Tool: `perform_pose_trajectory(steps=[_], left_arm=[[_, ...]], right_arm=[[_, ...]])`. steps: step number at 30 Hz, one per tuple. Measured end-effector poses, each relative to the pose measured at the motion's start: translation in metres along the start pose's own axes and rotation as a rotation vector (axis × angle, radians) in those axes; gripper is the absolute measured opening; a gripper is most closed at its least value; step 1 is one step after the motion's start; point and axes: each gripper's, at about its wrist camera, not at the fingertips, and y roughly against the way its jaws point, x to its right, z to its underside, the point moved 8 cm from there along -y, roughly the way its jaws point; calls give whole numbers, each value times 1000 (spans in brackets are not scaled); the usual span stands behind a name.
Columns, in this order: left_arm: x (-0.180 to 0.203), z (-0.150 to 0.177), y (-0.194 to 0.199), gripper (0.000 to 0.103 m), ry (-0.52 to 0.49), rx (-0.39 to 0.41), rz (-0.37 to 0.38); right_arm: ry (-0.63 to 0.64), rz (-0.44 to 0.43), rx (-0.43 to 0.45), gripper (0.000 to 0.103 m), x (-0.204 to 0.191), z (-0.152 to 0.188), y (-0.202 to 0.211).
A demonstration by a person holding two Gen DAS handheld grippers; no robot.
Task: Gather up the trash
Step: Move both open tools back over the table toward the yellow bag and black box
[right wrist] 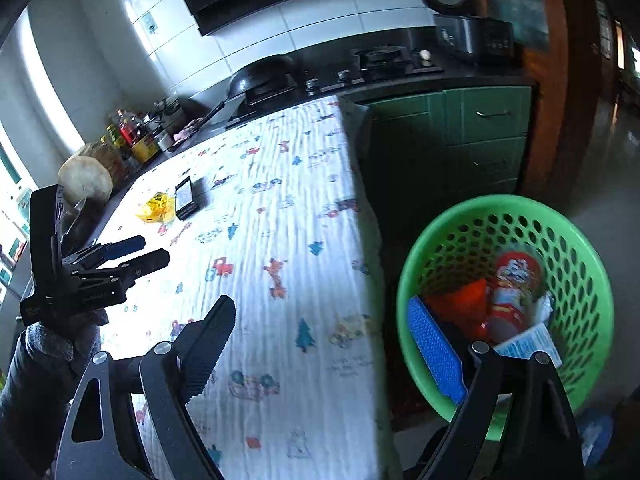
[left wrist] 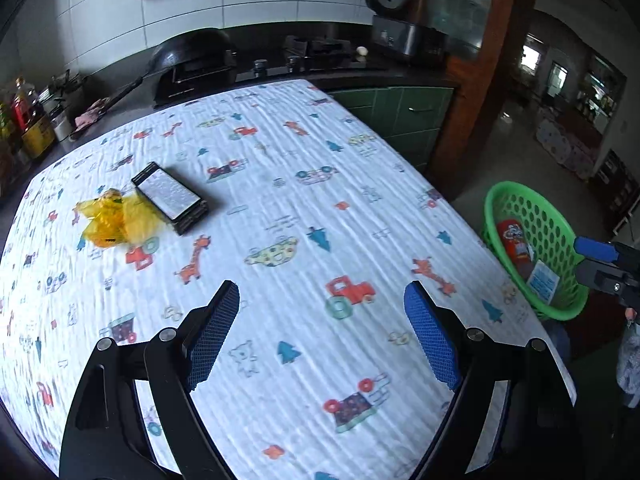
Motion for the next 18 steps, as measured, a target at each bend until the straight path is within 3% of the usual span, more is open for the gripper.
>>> perform_pose_trajectory(steps=[9, 18], left_arm=[[-91, 7, 8, 84, 111, 0, -117], [-159, 1, 19, 84, 188, 11, -188]], right_arm=[[121, -48, -30, 85, -64, -32, -51], [286, -88, -90, 85, -138, -55, -114]])
